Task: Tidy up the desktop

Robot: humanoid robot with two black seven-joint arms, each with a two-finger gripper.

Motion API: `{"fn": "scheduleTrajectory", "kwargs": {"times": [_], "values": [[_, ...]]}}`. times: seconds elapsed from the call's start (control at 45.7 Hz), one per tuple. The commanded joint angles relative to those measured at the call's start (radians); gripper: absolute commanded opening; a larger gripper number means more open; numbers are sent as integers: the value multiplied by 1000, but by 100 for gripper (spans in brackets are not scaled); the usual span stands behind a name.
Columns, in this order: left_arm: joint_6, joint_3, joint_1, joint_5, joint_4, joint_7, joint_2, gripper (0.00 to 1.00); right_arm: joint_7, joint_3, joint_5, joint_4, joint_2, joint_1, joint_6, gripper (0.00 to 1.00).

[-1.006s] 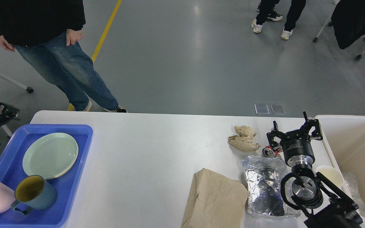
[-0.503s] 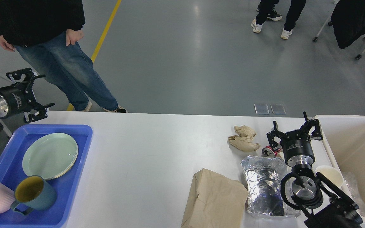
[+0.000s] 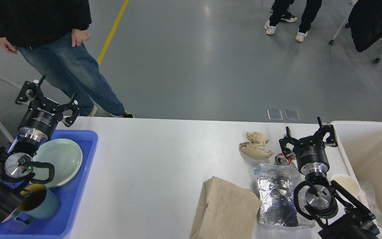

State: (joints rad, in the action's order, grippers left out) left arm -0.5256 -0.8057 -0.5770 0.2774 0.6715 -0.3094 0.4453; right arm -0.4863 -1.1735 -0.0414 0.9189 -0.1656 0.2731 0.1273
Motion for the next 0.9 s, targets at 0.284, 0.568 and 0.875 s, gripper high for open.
{"fn": "scheduleTrajectory", "kwargs": {"times": [0.284, 0.568, 0.875], "values": [[-1, -196, 252, -30, 148, 33, -76, 96, 0, 0, 0, 1, -2, 0, 0, 100], [-11, -257, 250, -30, 149, 92, -69, 96, 0, 0, 0, 1, -2, 0, 0, 100], [-5, -286, 229, -29, 135, 89, -16, 96, 0, 0, 0, 1, -2, 0, 0, 100]]}}
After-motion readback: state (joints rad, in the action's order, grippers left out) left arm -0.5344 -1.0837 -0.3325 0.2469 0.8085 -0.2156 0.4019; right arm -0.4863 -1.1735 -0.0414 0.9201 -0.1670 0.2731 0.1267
